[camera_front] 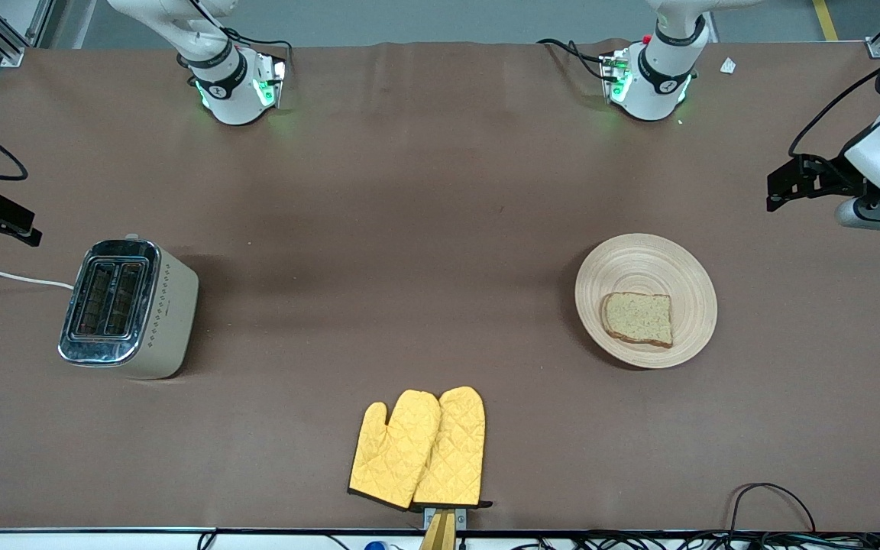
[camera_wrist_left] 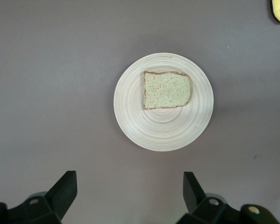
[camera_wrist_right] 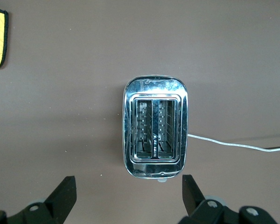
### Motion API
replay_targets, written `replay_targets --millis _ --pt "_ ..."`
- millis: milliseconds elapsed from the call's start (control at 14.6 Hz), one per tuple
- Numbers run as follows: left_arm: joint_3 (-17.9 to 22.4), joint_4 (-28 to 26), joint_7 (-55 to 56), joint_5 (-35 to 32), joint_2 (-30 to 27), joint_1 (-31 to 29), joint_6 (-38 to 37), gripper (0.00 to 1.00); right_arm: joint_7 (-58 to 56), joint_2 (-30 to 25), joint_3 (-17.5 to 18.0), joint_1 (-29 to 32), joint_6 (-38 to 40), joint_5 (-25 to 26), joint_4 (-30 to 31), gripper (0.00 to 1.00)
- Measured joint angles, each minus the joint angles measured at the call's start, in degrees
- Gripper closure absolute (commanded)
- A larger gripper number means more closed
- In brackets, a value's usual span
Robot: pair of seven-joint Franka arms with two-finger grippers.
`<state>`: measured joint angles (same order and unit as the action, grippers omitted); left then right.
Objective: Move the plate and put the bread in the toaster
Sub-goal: 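Reach the left gripper toward the rim of the wooden plate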
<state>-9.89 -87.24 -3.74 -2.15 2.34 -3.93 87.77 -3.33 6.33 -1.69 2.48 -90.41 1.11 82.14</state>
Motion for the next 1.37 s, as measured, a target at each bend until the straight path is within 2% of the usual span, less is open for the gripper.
replay_targets --millis 344,550,824,962,1099,1374 --pt "0.0 0.2 0.0 -0.7 0.2 -0.6 0.1 0.00 0.3 0.0 0.1 0.0 0.0 0.0 0.0 0.00" --pt "0.1 0.1 -0.4 4.1 3.0 -4.5 0.2 0.00 0.3 0.0 0.2 0.0 0.1 0.0 0.0 0.00" --pt "0.3 2.0 -9.1 13.6 14.0 -12.3 1.4 0.00 0.3 0.0 0.3 -0.2 0.4 0.0 0.0 0.00" --pt "0.4 2.3 -10.4 19.8 20.2 -15.1 1.7 0.00 0.3 0.0 0.4 -0.4 0.6 0.0 -0.1 0.00" --pt "0.4 2.4 -16.4 26.4 27.4 -19.4 3.3 0.00 0.4 0.0 0.5 -0.6 0.6 0.0 -0.1 0.00" --pt "0.4 3.0 -30.9 31.5 40.1 -25.1 7.5 0.00 0.4 0.0 0.5 -0.6 0.8 0.0 -0.1 0.00"
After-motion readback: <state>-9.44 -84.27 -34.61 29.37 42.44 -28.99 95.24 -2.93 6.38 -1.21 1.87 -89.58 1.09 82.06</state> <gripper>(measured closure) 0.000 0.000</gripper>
